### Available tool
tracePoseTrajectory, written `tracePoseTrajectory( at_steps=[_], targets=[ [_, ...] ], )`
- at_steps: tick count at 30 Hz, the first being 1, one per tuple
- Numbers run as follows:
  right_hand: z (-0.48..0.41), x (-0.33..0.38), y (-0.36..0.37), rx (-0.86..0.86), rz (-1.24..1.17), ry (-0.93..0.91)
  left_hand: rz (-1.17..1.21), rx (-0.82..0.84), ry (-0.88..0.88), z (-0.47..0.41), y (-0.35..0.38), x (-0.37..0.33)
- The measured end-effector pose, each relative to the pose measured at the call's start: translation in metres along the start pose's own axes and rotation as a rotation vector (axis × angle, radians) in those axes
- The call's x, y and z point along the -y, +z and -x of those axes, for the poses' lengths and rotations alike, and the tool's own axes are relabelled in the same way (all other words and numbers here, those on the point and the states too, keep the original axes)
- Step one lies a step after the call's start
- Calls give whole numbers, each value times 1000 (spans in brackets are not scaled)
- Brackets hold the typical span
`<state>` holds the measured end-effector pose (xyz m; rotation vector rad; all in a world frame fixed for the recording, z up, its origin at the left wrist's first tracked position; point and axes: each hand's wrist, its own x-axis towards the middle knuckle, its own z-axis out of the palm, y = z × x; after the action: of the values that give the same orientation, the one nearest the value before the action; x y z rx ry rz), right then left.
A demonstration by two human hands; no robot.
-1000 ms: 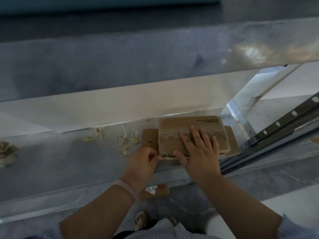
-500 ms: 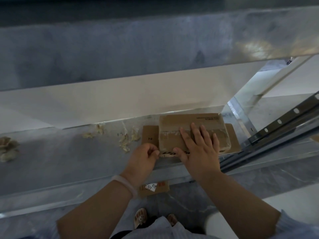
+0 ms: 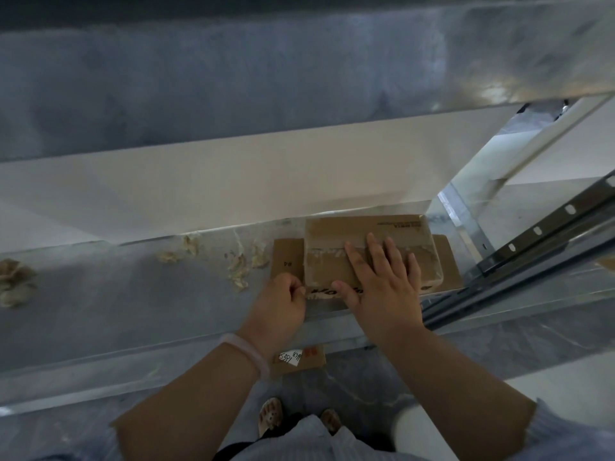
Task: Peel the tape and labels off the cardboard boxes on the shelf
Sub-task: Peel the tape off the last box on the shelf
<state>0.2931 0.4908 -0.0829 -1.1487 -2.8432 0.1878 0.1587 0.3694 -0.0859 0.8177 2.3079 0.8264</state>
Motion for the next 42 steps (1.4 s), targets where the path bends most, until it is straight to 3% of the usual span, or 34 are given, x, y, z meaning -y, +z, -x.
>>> tracePoseTrajectory(
  at_steps=[3,7,9,17,22,25,35,42],
  targets=[
    [1,1,1,-3,12,4,158,107,-164,-4,0,-3],
    [0,1,1,6,14,-1,829,318,-445,1,-15,-9],
    [0,1,1,5,12,-1,1016,374,-492,5,-26,-9],
    [1,2,-1,-7,8,0,564,98,-304,11,-12,-5],
    [0,2,0,4,14,7,591,58,-320,10,-11,-17],
    [0,3,0,-6,9,14,699,89,-440,7,-13,-21],
    [-1,1,2,10,22,4,883,174,-563,5,-17,-29],
    [-1,1,0,13,19,7,775,120,-449,5,-20,-27]
  ],
)
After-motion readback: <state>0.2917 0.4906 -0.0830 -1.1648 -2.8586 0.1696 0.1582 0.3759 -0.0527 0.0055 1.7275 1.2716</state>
